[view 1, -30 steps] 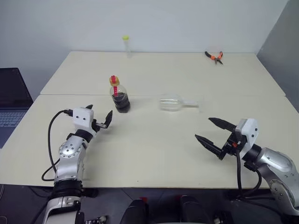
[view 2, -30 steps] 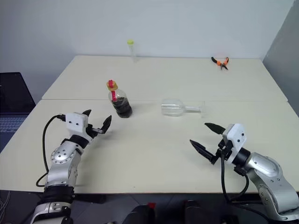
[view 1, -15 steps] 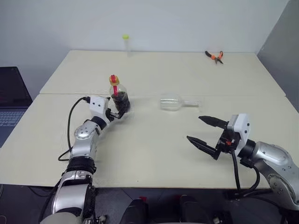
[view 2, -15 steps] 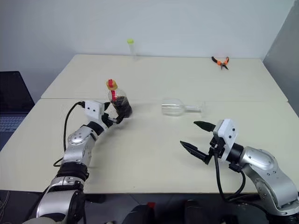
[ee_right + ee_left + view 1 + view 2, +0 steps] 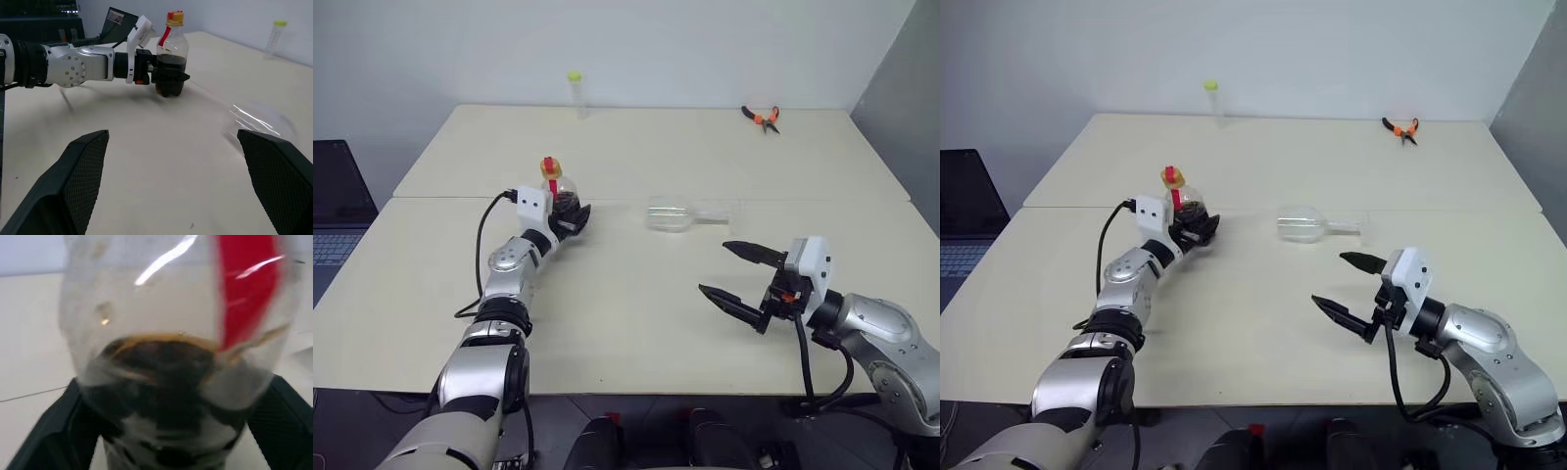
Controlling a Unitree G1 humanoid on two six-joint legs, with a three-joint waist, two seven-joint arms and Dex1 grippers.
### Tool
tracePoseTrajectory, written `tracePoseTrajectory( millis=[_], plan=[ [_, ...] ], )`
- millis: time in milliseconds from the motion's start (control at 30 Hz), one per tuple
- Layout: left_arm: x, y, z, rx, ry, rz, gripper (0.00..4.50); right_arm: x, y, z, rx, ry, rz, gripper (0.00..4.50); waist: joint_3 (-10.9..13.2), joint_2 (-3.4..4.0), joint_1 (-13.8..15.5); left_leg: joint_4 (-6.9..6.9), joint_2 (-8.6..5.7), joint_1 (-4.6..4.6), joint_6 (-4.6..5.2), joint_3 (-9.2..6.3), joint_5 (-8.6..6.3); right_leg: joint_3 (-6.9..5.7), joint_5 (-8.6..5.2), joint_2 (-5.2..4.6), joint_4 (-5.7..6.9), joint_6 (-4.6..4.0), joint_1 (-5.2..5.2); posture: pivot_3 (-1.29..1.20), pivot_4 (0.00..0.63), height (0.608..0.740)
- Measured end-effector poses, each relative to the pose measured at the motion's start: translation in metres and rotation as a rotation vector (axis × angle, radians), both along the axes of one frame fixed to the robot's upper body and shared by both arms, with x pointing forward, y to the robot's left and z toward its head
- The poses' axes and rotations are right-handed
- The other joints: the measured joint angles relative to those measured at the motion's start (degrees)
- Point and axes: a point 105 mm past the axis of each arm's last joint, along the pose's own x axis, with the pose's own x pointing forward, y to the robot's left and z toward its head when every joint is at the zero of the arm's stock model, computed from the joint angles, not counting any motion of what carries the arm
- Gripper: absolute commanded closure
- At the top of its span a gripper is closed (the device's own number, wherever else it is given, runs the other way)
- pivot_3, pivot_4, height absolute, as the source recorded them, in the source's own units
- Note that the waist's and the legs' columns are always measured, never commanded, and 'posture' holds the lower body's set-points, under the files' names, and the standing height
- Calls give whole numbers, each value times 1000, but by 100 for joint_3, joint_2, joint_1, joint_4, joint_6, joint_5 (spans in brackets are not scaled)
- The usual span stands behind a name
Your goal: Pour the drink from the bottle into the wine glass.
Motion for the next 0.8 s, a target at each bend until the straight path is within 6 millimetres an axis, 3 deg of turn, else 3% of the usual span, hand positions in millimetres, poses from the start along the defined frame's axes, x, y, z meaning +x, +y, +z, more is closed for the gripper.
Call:
tracePoseTrajectory(
  millis=[167, 400, 500, 667, 800],
  plan=[
    [0, 0, 0, -6, -4, -2, 2500, 1, 0, 0, 0, -4, -5, 0, 0, -1, 1, 1, -2, 0, 0, 1, 0, 1, 0, -1, -1, 0, 0, 0, 150, 740],
    [-13, -13, 10, 54, -80, -109, 2786, -1, -1, -2, -1, 8, -24, 0, 2, -2, -1, 0, 1, -7, -14, 0, 8, 3, 0, -3, -3, 0, -4, 0, 150, 740],
    [-33, -45, 19, 104, -123, -280, 2830, -6, -3, -3, -1, 41, -49, 0, 2, -2, 8, 2, 0, -14, -21, 0, 12, 6, 0, -11, -8, 0, -5, 0, 150, 740],
    [-84, -122, 18, 80, -49, -646, 2931, -12, -3, 12, 8, 69, -92, 0, 2, -2, 25, 7, 4, -12, -1, -8, 0, 8, 0, -14, -1, 0, -1, 0, 150, 740],
    [-102, -149, 21, 119, -19, -784, 2978, -14, 4, 23, 18, 90, -95, 0, 1, 5, -26, -3, 11, 3, 1, -2, -1, 8, 0, 2, 3, -1, 2, 0, 150, 740]
  ],
)
